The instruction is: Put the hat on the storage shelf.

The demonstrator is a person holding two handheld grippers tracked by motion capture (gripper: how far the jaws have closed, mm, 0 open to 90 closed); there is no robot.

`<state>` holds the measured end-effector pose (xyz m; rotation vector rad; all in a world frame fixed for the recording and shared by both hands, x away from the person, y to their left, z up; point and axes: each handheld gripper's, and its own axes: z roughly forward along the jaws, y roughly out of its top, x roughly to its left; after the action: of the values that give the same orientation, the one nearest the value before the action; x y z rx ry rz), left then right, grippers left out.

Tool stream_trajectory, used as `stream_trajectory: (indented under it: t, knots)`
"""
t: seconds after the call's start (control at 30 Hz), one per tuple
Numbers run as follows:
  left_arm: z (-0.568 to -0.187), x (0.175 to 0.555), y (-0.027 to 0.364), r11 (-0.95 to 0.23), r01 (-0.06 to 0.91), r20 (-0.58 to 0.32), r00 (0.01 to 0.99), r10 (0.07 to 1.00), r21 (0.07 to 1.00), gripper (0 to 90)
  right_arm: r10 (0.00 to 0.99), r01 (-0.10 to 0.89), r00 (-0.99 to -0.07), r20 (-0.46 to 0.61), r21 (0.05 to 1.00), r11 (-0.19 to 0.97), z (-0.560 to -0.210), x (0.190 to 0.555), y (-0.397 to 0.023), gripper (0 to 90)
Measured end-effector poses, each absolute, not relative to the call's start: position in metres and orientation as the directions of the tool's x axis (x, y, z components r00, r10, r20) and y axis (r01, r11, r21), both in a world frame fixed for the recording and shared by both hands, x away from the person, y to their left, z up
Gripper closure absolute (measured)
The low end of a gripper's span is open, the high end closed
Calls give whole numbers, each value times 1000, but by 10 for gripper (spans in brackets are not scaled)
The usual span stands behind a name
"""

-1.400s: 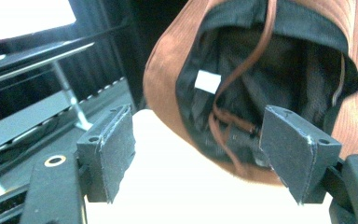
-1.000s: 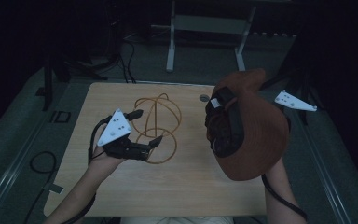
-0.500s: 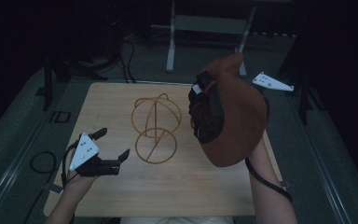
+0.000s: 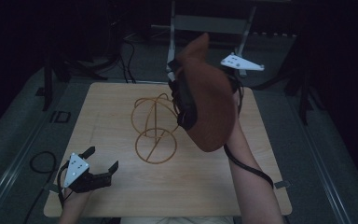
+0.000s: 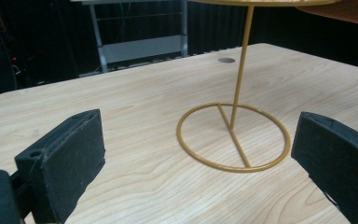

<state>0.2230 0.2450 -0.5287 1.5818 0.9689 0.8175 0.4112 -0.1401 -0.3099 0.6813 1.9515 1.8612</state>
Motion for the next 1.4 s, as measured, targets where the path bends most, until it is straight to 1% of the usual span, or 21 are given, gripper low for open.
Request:
stream_trajectory:
  t: [0.17,0.2,0.3,0.4,0.43,0.5,0.57,0.6,0.63,0.7,0.8,0.93,1.1,1.23,1.27,1.3,1.33,1.4]
  knots:
    - [-537,223,250,-95,198,2,423,906,976,35,526,125,-848,65,989,80,-315,413,-101,875]
    - [-537,223,250,-95,198,2,423,906,976,34,526,125,-848,65,989,80,-315,413,-101,875]
    - [-540,224,252,-81,202,-12,422,906,976,35,484,142,-873,56,980,143,-320,413,-77,871]
    - [-540,225,255,-65,200,-25,420,907,978,35,439,149,-897,44,966,209,-327,412,-58,843]
    - [-541,225,256,-63,200,-28,420,907,978,35,430,149,-902,38,963,226,-329,412,-54,826]
    - [-542,225,257,-57,199,-32,418,908,978,35,407,173,-911,62,955,240,-334,413,-46,767]
    - [-542,225,257,-60,202,-31,419,907,978,35,401,178,-914,65,951,252,-336,414,-44,750]
    - [-543,225,256,-55,199,-34,420,907,978,35,403,182,-913,60,945,271,-338,415,-40,726]
    - [-544,225,256,-59,203,-33,423,906,977,36,398,190,-915,64,939,286,-342,416,-35,572]
    - [-545,225,255,-58,199,-33,426,904,978,36,413,218,-908,77,926,308,-344,418,-33,492]
    - [-548,225,254,-56,203,-37,425,904,978,35,403,217,-912,75,922,321,-345,418,-32,403]
    - [-549,226,254,-56,208,-38,425,905,977,35,412,229,-907,87,923,310,-346,418,-38,384]
    - [-551,227,254,-55,212,-42,426,904,976,35,401,232,-911,96,923,306,-347,417,-49,333]
    - [-551,227,254,-54,212,-41,423,905,976,35,389,240,-914,118,929,282,-348,415,-60,264]
    - [-551,227,254,-54,211,-42,424,904,976,35,393,248,-911,128,929,273,-348,415,-63,236]
    - [-551,227,253,-52,210,-43,425,904,976,35,379,250,-915,136,929,271,-350,416,-66,175]
    - [-551,227,253,-57,212,-40,426,904,976,35,359,246,-923,137,928,280,-351,415,-68,157]
    - [-552,228,252,-63,214,-35,428,903,975,35,370,255,-918,143,927,274,-353,415,-73,160]
